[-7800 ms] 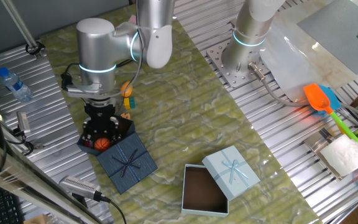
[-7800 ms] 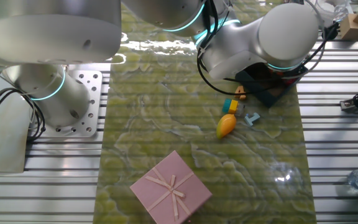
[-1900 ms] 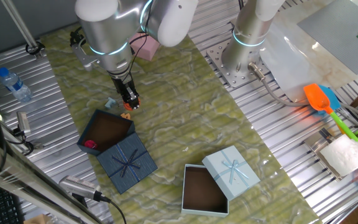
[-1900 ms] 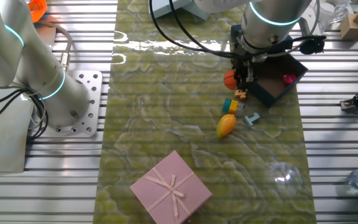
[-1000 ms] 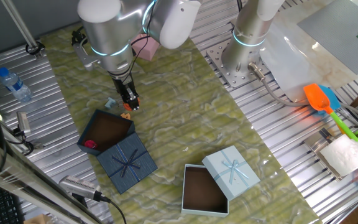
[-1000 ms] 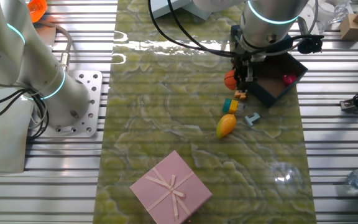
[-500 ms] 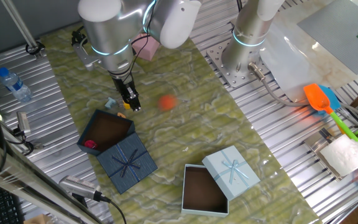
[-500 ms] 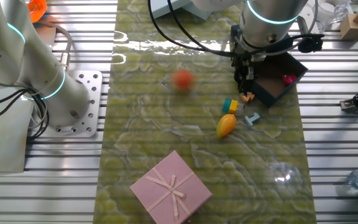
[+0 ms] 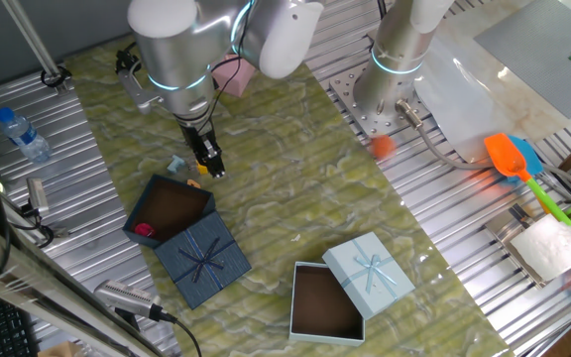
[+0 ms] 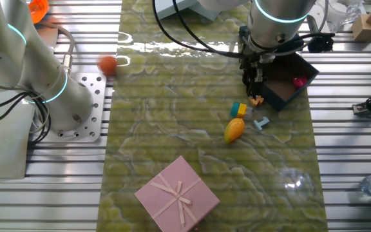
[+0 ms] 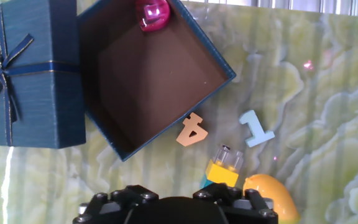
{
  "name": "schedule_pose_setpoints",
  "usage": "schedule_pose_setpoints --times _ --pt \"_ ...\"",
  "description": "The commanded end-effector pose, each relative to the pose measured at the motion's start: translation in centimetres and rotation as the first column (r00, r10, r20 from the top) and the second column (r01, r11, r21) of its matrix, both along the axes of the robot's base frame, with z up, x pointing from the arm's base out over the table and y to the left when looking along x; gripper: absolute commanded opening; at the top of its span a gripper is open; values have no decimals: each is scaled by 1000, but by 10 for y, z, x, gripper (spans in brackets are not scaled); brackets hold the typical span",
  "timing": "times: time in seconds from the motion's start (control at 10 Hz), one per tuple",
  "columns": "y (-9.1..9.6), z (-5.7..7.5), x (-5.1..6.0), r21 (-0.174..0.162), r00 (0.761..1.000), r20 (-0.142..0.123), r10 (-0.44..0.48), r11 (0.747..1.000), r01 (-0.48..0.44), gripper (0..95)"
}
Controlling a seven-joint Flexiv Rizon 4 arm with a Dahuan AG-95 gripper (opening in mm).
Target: Take everything out of the gift box
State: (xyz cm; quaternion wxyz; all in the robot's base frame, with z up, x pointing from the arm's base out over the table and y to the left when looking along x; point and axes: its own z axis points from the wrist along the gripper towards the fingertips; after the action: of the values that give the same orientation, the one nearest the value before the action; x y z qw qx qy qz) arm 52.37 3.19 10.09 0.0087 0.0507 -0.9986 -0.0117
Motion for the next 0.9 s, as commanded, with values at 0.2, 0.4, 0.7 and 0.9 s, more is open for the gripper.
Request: schedule_pose_setpoints --times 0.2,0.4,0.7,0.9 --pt "0 0 0 -4 1000 5 -1 1000 1 760" --pt "0 0 0 -4 1000 10 3 1000 -3 570" --pt "0 0 0 -7 1000 19 7 1000 -7 570" --pt "0 0 0 -9 1000 26 9 1000 -9 570"
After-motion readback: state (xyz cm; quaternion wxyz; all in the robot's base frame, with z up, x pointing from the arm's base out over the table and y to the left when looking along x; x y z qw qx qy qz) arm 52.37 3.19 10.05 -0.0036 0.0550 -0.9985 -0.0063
